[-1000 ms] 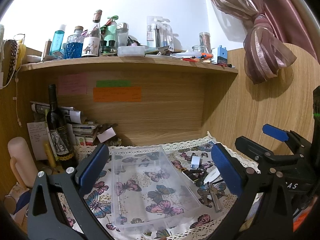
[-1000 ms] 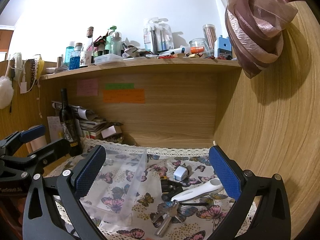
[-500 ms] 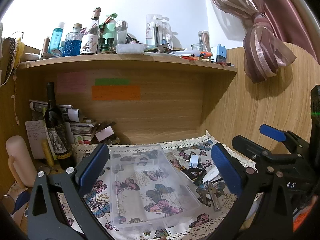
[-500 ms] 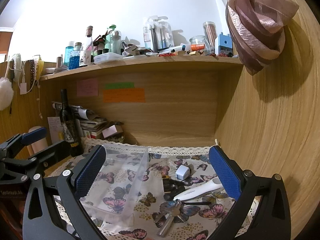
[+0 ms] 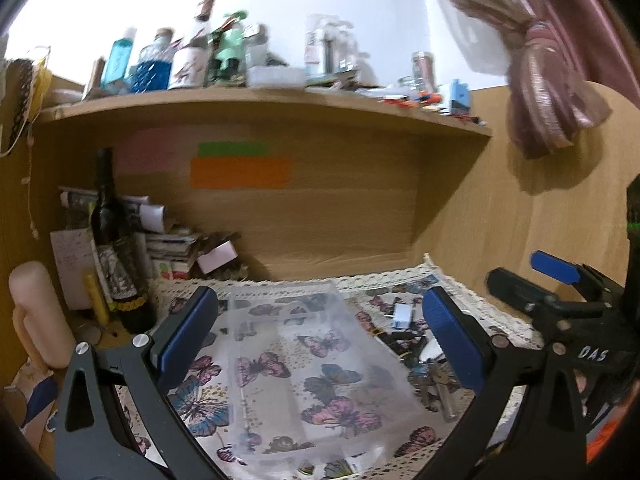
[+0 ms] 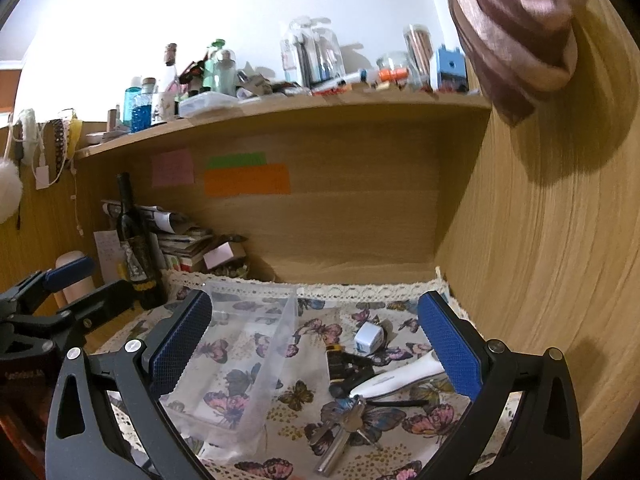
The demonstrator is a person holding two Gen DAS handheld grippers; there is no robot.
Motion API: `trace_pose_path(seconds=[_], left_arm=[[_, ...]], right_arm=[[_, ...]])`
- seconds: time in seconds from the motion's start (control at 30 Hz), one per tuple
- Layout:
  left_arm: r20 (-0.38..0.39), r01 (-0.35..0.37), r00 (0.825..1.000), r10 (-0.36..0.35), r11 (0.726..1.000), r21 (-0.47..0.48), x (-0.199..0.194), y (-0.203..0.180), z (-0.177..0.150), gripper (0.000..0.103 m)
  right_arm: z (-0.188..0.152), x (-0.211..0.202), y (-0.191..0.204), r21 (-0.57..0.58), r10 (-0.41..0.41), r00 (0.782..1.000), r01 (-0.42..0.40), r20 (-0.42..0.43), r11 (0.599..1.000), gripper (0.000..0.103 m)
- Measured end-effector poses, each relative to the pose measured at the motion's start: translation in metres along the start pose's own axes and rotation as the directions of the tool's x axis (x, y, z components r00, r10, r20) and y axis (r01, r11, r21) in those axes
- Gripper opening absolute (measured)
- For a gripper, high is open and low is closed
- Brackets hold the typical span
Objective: Organize rigid objects
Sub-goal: 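Grasp the clear plastic box rim with the left tool while the right tool grasps the white massager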
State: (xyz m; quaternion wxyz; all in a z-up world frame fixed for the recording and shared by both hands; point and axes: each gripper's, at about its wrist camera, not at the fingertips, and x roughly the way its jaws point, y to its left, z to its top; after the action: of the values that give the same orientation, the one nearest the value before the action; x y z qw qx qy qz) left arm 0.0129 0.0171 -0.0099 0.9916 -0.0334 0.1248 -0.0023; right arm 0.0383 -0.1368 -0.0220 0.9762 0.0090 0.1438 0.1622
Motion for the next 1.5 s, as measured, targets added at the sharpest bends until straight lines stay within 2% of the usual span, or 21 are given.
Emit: trace_pose_path(seconds=[0.07,0.17,0.27,0.33,0.4,0.47,0.57,0.63,0.67,0.8,0.97,1.03,1.13,1.27,1.37,1.4,1.5], left_arm=[[-0.021,-0.009,1.0,0.008,1.0,-0.019,0.006,0.009,-0.001,0.102],[-0.074,-0.033,0.997,0.029,0.998,-0.055,0.02,0.025,-0.003,0.084],[-0.159,-0.044,0.987,0.032,0.996,-0.076,0.039,0.044,-0.007,0.08],[-0.205,-0.057,0.978,0.039,0.995,-0.085,0.05,0.055,-0.011,0.072],[-0.265,-0.076,0.963,0.05,0.993,-0.089,0.064,0.068,-0.015,0.059],[-0.328,-0.078,0.944,0.043,0.993,-0.094,0.078,0.079,-0.02,0.052],[-0.386,-0.076,0.922,0.033,0.992,-0.097,0.094,0.09,-0.027,0.051],[-0.42,-0.065,0.907,0.021,0.994,-0.091,0.103,0.092,-0.031,0.044],[-0.447,-0.061,0.894,0.016,0.994,-0.086,0.11,0.094,-0.035,0.039],[-0.509,-0.039,0.861,-0.014,0.995,-0.095,0.127,0.095,-0.043,0.031],[-0.56,-0.033,0.827,-0.04,0.992,-0.119,0.145,0.101,-0.053,0.028],[-0.585,-0.026,0.808,-0.073,0.987,-0.16,0.151,0.106,-0.057,0.028],[-0.609,0.0,0.784,-0.121,0.981,-0.194,0.157,0.106,-0.059,0.02],[-0.612,-0.002,0.786,-0.09,0.989,-0.148,0.159,0.099,-0.059,0.017],[-0.613,0.002,0.785,-0.092,0.989,-0.145,0.159,0.1,-0.061,0.017],[-0.613,0.004,0.784,-0.095,0.989,-0.147,0.16,0.101,-0.061,0.017],[-0.61,0.012,0.787,-0.095,0.99,-0.139,0.159,0.101,-0.061,0.017]], right_arm=[[-0.002,0.008,-0.005,0.012,-0.006,1.0,0.006,-0.025,1.0,0.103],[-0.006,0.02,-0.014,0.018,-0.018,0.997,0.02,-0.069,1.0,0.099],[-0.01,0.033,-0.022,0.009,-0.048,0.991,0.05,-0.122,0.999,0.089],[-0.014,0.04,-0.029,0.01,-0.074,0.985,0.077,-0.153,0.997,0.083],[-0.017,0.047,-0.036,0.016,-0.092,0.978,0.097,-0.186,0.995,0.08],[-0.021,0.055,-0.043,0.023,-0.108,0.97,0.116,-0.22,0.993,0.076],[-0.027,0.068,-0.051,0.021,-0.135,0.952,0.147,-0.275,0.989,0.069],[-0.032,0.076,-0.057,0.018,-0.151,0.938,0.165,-0.313,0.986,0.061],[-0.035,0.079,-0.06,0.02,-0.154,0.931,0.17,-0.332,0.985,0.06],[-0.047,0.088,-0.072,0.043,-0.166,0.906,0.198,-0.389,0.979,0.06],[-0.061,0.101,-0.087,0.065,-0.193,0.87,0.248,-0.454,0.967,0.06],[-0.065,0.107,-0.095,0.074,-0.2,0.853,0.267,-0.483,0.961,0.06],[-0.069,0.12,-0.105,0.108,-0.175,0.831,0.271,-0.529,0.957,0.06],[-0.069,0.139,-0.119,0.175,-0.12,0.809,0.265,-0.575,0.948,0.06],[-0.073,0.157,-0.128,0.209,-0.095,0.784,0.278,-0.614,0.938,0.06],[-0.074,0.162,-0.13,0.224,-0.088,0.786,0.28,-0.612,0.933,0.06],[-0.073,0.174,-0.135,0.241,-0.083,0.773,0.295,-0.629,0.925,0.06]])
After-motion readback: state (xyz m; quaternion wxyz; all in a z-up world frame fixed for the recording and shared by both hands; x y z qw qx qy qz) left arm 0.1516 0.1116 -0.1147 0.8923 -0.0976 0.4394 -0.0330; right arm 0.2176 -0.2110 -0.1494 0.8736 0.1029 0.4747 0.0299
